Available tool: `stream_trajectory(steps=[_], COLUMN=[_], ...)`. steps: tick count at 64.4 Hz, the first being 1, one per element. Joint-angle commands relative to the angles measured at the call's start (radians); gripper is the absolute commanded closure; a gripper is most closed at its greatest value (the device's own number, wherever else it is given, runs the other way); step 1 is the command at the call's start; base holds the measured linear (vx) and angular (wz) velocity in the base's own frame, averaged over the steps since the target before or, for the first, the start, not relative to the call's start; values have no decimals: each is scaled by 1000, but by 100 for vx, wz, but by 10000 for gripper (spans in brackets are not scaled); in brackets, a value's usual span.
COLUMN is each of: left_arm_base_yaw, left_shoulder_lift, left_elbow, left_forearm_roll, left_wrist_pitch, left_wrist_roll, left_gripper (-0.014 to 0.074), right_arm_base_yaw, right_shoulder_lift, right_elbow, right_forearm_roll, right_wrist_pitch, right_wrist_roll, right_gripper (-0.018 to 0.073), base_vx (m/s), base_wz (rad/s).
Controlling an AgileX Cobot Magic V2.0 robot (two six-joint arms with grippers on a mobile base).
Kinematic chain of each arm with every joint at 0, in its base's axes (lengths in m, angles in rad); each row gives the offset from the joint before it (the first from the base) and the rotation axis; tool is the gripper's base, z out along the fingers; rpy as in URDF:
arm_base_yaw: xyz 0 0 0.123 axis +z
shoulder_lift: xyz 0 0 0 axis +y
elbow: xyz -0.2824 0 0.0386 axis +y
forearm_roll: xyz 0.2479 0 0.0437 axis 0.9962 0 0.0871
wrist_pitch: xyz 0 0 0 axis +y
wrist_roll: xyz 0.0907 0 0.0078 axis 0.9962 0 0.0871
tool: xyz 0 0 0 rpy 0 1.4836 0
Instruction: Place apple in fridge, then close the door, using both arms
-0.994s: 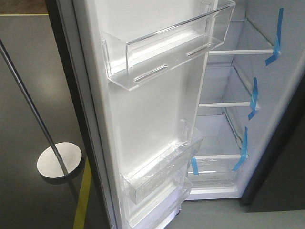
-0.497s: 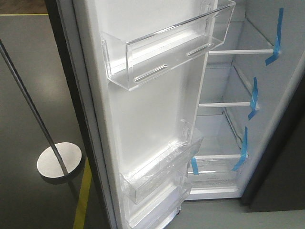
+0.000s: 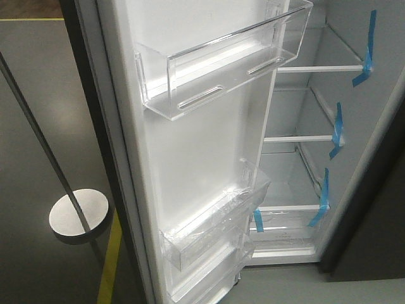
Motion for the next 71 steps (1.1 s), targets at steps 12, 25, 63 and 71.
stream_trajectory(steps=[12, 25, 63, 71], left_arm_base_yaw=[-9, -9, -9, -9], left_shoulder_lift=[-15, -15, -15, -15], left_elbow=[-17, -17, -17, -17], left_forearm_roll=[-5, -5, -5, -5], left_wrist_pitch=[-72, -72, -72, -72], left_wrist_roll=[1, 1, 1, 1], left_gripper=[603, 603, 603, 603], right_arm_base_yaw=[-1, -1, -1, -1], right_shoulder_lift=[1, 1, 443, 585], right_elbow=[-27, -27, -205, -328], right_forearm_roll=[4, 4, 990, 1043], right_wrist_pitch=[-80, -96, -379, -330], right_wrist_roll=[-8, -8, -886, -929], right_gripper=[566, 566, 564, 563], base_vx=[0, 0, 0, 0], base_wz=[0, 0, 0, 0])
